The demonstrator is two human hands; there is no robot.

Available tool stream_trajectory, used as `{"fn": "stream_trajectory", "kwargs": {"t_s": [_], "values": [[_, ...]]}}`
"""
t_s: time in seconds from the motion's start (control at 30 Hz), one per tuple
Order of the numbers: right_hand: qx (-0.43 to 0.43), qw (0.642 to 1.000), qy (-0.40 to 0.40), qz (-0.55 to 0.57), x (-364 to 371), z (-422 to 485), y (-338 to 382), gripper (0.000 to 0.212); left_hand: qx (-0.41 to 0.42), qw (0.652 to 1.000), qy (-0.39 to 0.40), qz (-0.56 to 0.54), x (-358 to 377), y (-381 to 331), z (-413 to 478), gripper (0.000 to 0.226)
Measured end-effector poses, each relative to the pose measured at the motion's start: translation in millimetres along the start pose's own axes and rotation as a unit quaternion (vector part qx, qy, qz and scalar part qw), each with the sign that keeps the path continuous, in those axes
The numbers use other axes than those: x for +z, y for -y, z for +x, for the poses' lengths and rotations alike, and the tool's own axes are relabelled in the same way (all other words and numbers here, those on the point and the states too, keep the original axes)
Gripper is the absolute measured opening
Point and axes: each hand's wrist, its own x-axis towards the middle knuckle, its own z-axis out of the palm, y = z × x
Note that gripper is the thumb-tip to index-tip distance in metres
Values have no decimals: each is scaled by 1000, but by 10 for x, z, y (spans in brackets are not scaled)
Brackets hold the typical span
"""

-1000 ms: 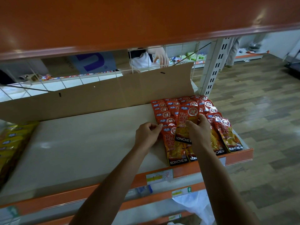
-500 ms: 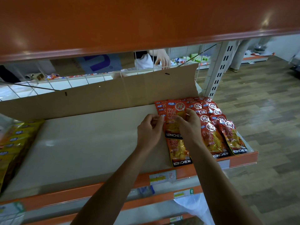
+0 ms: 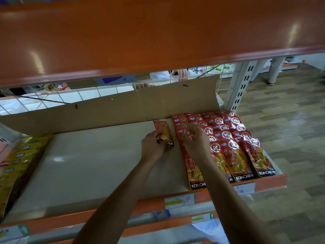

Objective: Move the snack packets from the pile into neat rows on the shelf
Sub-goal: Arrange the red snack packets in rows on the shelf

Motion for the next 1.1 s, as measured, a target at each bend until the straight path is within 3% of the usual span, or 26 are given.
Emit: {"fn": "stream_trajectory", "kwargs": {"t_s": [0.13,0.23,0.33,0.67,1.1], "values": [[-10,1000,-15,-8,-27,-13,-48,40,22,994,41,96,120,-3,114,48],[-14,1000,-21,-7,-58,-3,-64,38,28,974,37,222,214,-63,188,42],[-15,1000,-23,-8,-88,6,-81,38,10,960,23,279,293,-104,199,39],[-11,1000,-15,-24,-97,40,-137,36,10,950,-14,311,380,-118,226,38],[-52,998,7,-41,-22,-10,-34,35,37,965,-37,257,221,-34,105,47]]}}
